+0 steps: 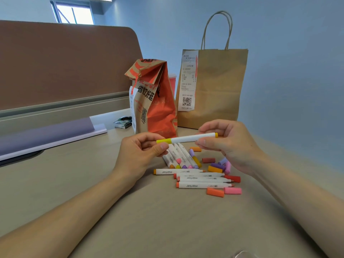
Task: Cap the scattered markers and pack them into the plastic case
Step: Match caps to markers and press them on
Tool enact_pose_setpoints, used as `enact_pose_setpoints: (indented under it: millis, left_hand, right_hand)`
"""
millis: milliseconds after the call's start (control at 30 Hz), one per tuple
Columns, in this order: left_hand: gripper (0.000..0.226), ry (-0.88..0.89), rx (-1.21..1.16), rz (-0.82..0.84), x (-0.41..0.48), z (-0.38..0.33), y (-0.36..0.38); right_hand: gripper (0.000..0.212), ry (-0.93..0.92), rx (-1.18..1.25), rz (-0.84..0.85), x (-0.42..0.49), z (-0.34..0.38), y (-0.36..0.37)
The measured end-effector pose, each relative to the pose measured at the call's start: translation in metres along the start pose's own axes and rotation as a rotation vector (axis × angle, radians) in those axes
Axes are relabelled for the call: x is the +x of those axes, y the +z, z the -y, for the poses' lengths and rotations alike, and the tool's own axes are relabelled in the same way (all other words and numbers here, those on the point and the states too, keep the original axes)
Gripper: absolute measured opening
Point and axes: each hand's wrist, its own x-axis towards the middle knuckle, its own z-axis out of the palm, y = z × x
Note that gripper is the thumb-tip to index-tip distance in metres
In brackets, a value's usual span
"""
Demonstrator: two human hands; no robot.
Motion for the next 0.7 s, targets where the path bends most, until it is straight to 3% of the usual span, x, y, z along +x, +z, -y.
enact_pose_setpoints:
  millis: [167,267,467,567,700]
  left_hand:
    - [0.027,0.018,0.032,0.005,-0.001,-0.001,-0.001]
    - [0.021,0.053,0.095,0.031,0.000,0.001,-0.002]
    - [0.013,0.151,0.390,0.093,0.003,0.010,-0.005]
    - [0.012,0.205,0.531,0.121,0.005,0.013,-0.007]
    - [0.010,0.214,0.690,0.309,0.003,0.015,0.000]
  right_hand:
    - [0.014,0.020,-0.053,-0.012,0.001,-0.001,0.000]
    - [0.011,0.009,-0.194,0.068,0.002,0.000,-0.004]
    - [0.011,-0.061,-0.502,0.131,0.008,0.003,-0.020]
    - [0.011,-0.050,-0.452,0.040,0.013,0.002,-0.041]
    - [0.013,0.029,-0.420,0.017,0.018,-0.008,-0.052]
